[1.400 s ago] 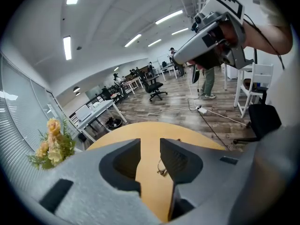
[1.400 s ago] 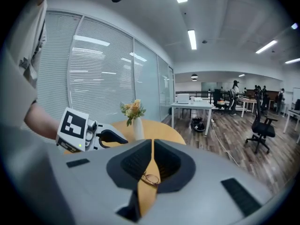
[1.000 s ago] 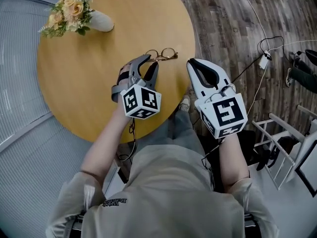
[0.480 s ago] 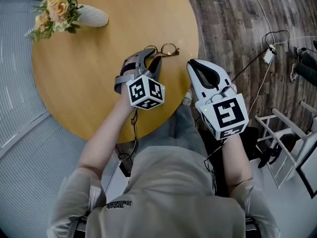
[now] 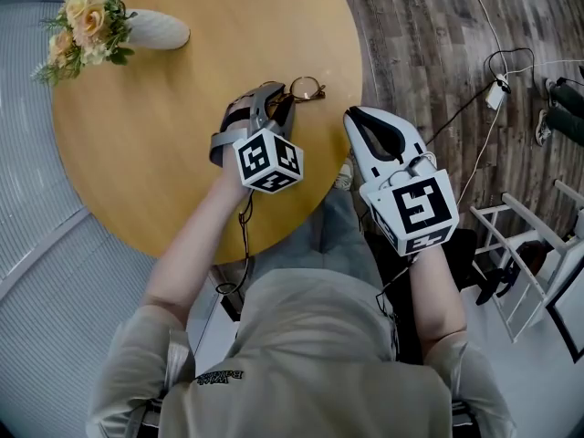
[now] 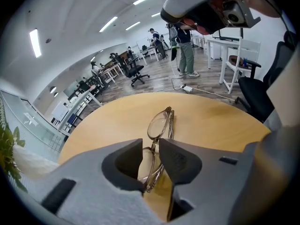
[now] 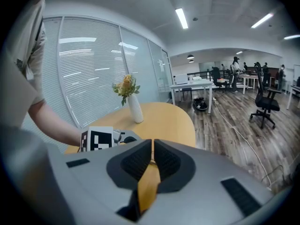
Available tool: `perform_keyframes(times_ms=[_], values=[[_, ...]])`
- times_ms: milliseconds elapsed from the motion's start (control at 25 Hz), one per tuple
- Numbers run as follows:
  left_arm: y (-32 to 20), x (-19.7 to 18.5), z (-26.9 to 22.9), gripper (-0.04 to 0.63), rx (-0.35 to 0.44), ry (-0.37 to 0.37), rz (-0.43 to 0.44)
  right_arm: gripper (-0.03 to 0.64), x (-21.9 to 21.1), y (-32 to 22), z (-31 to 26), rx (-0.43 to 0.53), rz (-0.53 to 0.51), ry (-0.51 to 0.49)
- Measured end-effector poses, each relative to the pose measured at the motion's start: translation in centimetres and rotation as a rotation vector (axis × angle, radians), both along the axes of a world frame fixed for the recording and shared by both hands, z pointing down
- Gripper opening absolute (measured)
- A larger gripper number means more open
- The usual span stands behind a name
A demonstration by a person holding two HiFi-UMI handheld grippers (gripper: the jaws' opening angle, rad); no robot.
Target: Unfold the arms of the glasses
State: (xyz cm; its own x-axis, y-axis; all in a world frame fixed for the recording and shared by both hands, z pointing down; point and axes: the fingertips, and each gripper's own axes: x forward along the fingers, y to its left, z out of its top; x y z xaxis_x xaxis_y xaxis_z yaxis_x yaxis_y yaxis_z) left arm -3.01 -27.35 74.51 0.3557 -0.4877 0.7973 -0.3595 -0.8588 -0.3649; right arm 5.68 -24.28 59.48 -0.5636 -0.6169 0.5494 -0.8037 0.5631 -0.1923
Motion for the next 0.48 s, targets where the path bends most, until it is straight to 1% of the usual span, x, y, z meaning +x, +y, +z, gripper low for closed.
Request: perform_keyframes(times_ms=[80,360,480], values=[[-0.1,0.0,0.1,0.095,0.003,0.001,-0.005,0.034,0.2,0.0,0.3,-0.005,0.007,0.001],[-0.3,0.1,-0.1,0.072,0.027,-0.003,-0.006,0.034,0.5,0.4,0.4,-0.018,0.024,-0.005],[-0.3,0.3,-0.9,0.048,0.036,0.015,-0.02,0.034,0.8,0.7,0.0,-0.013,0.025,-0.003]])
